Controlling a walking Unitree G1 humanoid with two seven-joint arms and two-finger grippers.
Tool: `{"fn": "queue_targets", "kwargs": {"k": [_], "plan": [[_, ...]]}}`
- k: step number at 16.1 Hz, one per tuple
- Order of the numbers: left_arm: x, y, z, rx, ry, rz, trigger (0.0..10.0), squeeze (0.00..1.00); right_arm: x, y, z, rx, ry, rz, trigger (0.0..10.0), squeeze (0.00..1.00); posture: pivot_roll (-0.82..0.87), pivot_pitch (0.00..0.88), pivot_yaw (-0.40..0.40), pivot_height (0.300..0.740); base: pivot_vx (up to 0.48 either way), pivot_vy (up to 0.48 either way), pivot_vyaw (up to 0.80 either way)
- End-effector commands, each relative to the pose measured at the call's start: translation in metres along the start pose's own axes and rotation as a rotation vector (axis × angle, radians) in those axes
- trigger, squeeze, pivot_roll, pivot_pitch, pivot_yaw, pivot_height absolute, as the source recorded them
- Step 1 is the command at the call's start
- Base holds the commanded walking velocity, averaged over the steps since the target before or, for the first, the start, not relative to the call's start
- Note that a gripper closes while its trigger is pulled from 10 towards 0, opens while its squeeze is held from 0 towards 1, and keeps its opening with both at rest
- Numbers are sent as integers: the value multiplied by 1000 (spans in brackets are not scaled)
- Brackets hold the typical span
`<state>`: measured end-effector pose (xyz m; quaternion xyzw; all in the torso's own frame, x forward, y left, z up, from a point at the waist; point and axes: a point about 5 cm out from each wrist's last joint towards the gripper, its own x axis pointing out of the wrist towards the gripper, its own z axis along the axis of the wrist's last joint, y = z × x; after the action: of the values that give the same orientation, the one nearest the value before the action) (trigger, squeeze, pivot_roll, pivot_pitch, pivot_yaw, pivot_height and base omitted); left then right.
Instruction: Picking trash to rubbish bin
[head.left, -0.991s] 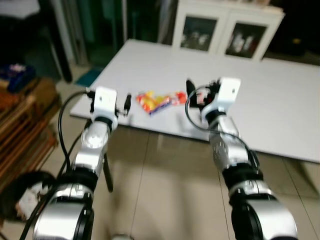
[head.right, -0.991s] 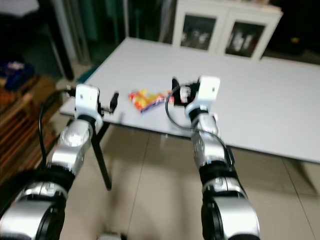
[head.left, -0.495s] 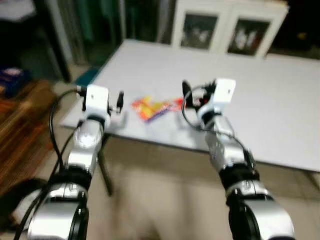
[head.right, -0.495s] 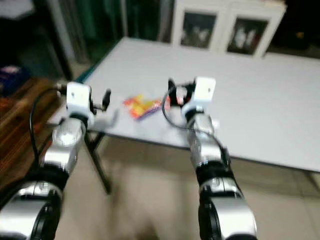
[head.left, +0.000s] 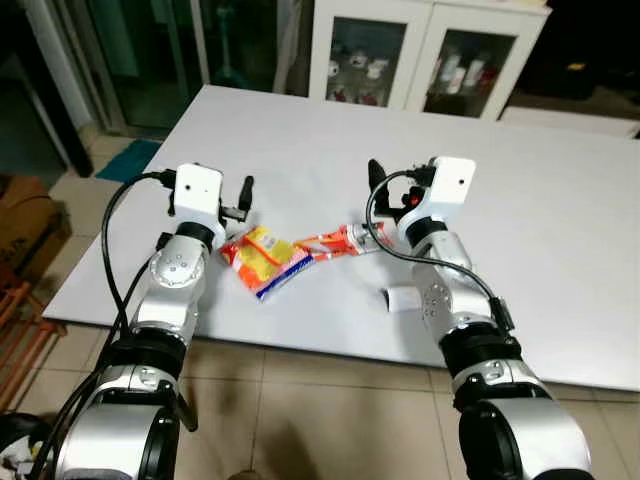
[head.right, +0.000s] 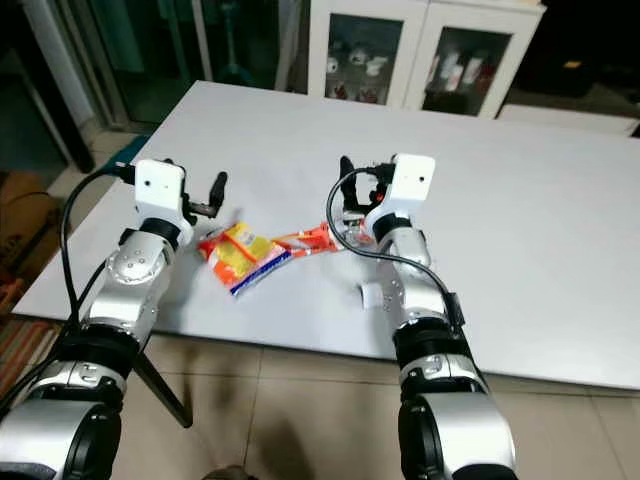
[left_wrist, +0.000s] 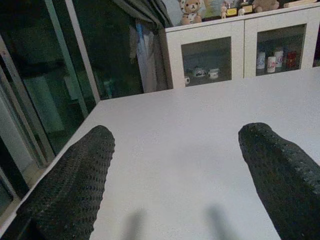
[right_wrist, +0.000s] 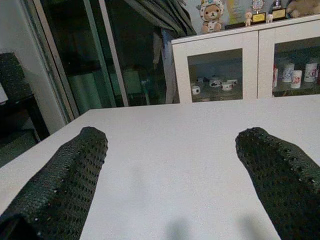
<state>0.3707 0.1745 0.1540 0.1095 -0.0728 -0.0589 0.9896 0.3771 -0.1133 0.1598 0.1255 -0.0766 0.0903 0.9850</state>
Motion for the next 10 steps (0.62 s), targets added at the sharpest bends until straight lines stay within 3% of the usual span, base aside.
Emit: {"fn": "queue_targets", "kwargs": {"k": [1, 4, 7, 8, 10], "plan": [[1, -10, 2, -5, -12, -38, 10000, 0, -2, -13, 4, -2, -13, -38, 10000, 0, 49, 11, -63, 740, 0, 0, 0], [-1, -10, 6, -8, -21, -88, 10000, 0, -2, -12, 3, -1, -11, -39, 10000, 0, 49, 25, -63, 740, 0, 0, 0], [-6, -3, 13, 25, 16, -207, 10000, 0, -3, -14, 3, -3, -8, -42, 10000, 0, 51, 33, -60, 740, 0, 0, 0], [-8, 5, 23, 13, 25, -250, 10000, 0, -3, -15, 2, -4, -6, -45, 10000, 0, 54, 38, -59, 740, 0, 0, 0], [-17, 4, 50, -18, -21, -419, 10000, 0, -4, -15, 0, -1, 2, -48, 10000, 0, 59, 42, -61, 740, 0, 0, 0]]}}
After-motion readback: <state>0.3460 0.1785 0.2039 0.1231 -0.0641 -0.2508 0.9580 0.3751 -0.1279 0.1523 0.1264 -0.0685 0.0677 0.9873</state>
